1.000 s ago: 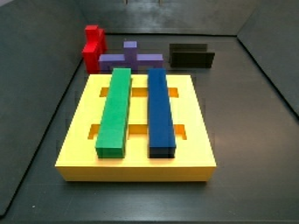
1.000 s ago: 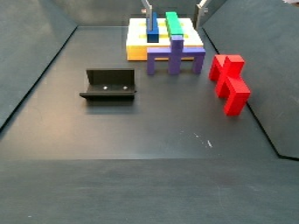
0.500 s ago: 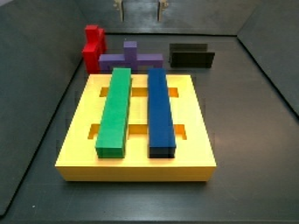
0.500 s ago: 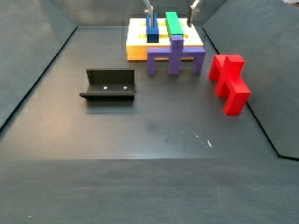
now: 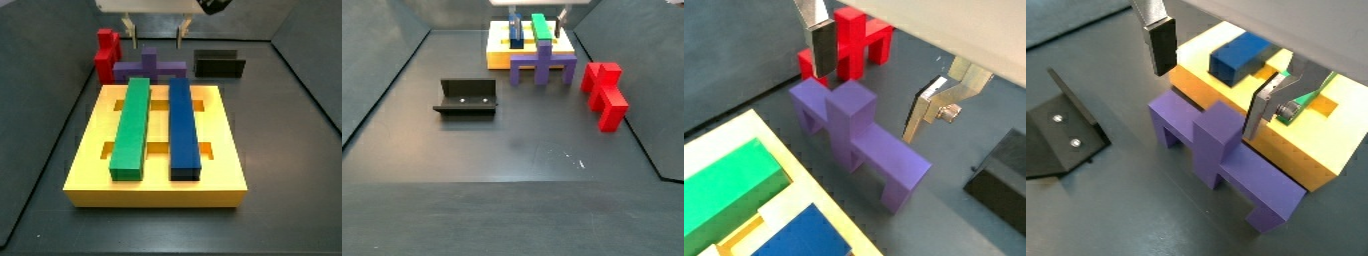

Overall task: Pick up the purple object. Move up. Move to above the board. Insert the purple object.
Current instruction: Pick up the purple object.

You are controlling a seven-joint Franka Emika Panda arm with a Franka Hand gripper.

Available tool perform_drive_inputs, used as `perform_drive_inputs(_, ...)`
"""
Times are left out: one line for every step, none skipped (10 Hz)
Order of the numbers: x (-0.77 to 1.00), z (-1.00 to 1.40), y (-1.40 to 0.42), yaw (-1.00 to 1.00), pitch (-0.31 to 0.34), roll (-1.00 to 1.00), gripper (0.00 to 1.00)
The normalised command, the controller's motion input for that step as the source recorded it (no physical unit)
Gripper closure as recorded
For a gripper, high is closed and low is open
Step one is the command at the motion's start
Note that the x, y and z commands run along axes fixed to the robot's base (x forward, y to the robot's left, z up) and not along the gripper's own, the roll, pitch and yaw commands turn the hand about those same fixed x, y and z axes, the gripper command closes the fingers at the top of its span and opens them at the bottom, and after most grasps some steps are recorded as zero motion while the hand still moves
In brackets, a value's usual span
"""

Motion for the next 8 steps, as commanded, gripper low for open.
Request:
perform_drive_inputs(0.00, -0.29, -0.13, 0.00, 0.001, 0.25, 0.00)
perform_drive_inputs(0.00, -0.24, 0.00, 0.00, 0.009, 0.21, 0.00)
perform_drive_inputs(-0.09, -0.11, 0.12, 0.00, 0.013, 0.14, 0.00)
perform_drive_inputs(-0.17, -0.11, 0.19, 0.00, 0.000, 0.09, 0.00)
perform_drive_inputs(-0.10, -0.03, 0.25, -0.04, 0.016, 0.03, 0.00)
perform_drive_inputs(0.00, -0.01, 0.00, 0.00, 0.000, 0.01, 0.00)
perform_drive_inputs(0.00, -0.11, -0.13, 0.00, 0.000, 0.06, 0.00)
perform_drive_inputs(0.00, -0.11, -0.13, 0.00, 0.000, 0.04, 0.00)
